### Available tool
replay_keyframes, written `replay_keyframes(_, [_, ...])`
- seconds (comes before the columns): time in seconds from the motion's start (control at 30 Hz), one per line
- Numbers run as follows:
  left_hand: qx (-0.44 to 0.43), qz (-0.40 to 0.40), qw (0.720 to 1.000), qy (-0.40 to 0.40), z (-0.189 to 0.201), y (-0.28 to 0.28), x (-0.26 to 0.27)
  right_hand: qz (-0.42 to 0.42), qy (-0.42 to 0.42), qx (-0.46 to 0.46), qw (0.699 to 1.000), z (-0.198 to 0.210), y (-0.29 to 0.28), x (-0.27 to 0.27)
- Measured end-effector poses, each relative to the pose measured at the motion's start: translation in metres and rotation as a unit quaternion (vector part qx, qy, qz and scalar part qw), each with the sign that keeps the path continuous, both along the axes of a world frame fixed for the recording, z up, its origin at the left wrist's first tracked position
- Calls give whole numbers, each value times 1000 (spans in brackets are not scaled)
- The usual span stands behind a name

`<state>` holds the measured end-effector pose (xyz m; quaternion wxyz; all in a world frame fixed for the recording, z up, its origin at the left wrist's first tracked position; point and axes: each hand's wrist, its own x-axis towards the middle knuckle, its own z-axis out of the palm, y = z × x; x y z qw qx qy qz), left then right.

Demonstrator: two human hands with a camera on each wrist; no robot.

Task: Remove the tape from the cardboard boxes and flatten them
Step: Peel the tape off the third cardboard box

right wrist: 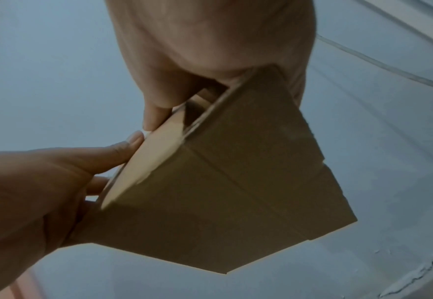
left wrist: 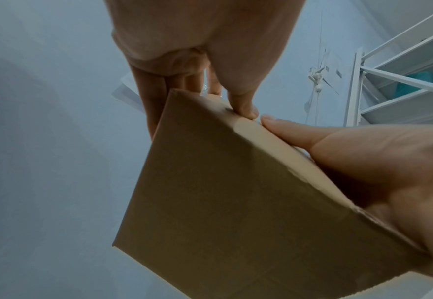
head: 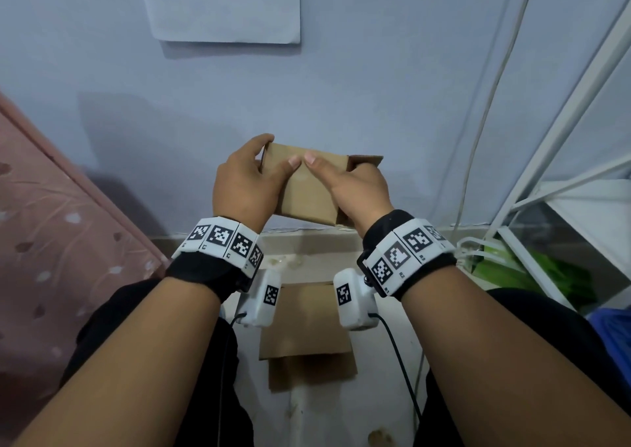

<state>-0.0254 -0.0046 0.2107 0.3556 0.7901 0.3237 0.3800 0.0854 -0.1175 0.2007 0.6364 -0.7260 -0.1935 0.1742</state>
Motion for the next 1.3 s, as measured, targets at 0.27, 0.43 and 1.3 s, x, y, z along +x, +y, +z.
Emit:
replay_keyframes(0.27, [-8,1,1000,-22,-1,-9,8,-89,-55,-24,994,3,-4,3])
replay_keyframes(0.43, [-24,-11,999,-33,-1,-14,11,-140,-62,-12,988,5,-9,1])
replay_keyframes(1.3, [-454,-125,882,-24,14,-12,2,146,162,44,975,30,-29,10])
